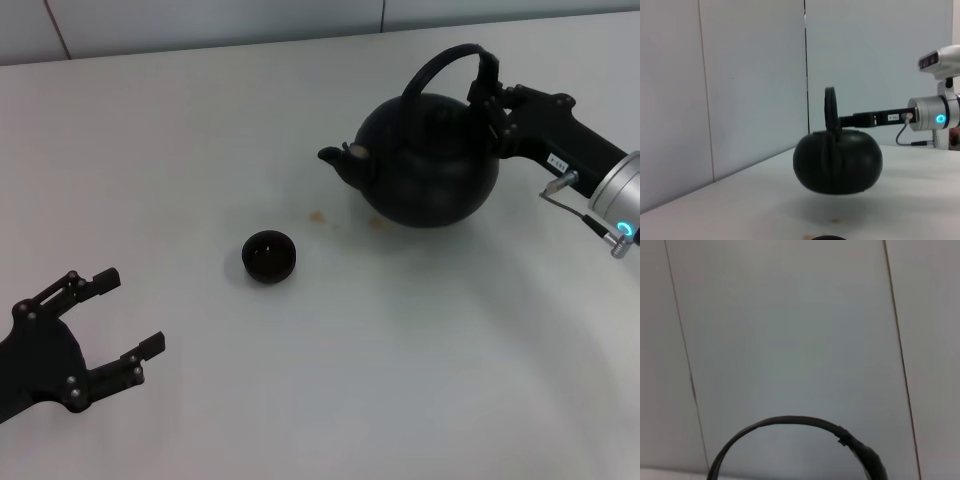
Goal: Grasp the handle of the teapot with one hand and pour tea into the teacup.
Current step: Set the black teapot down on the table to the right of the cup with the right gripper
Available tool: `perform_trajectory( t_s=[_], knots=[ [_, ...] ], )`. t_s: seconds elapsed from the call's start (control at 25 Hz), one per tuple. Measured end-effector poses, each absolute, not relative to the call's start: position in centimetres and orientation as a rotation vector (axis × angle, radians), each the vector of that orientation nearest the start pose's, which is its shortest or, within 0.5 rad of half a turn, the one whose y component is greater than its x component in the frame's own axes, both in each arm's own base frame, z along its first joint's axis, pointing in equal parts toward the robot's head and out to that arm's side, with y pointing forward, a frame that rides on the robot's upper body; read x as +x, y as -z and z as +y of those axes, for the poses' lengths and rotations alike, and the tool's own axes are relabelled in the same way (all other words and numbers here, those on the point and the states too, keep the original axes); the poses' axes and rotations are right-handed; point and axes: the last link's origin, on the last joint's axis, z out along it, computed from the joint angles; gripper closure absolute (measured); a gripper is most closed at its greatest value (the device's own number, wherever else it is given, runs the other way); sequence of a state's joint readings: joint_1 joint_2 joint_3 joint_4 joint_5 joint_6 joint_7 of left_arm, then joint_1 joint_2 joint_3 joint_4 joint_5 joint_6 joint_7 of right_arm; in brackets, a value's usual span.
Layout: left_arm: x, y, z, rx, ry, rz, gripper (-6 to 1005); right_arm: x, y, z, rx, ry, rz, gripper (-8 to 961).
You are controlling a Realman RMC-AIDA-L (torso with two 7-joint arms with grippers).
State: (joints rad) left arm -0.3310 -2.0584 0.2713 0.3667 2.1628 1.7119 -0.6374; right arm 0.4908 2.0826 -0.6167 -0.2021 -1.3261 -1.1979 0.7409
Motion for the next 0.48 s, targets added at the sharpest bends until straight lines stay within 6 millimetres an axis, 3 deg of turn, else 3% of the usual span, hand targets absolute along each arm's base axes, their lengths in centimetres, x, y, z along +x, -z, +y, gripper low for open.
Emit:
perform_trajectory(
  t_s=[0.48],
  knots=[
    [-33.24, 0.92, 23.31, -2.505, 0.801, -0.261, 140, 31.69, 2.12, 34.62, -2.022, -0.73, 0.601, 870]
  ],
)
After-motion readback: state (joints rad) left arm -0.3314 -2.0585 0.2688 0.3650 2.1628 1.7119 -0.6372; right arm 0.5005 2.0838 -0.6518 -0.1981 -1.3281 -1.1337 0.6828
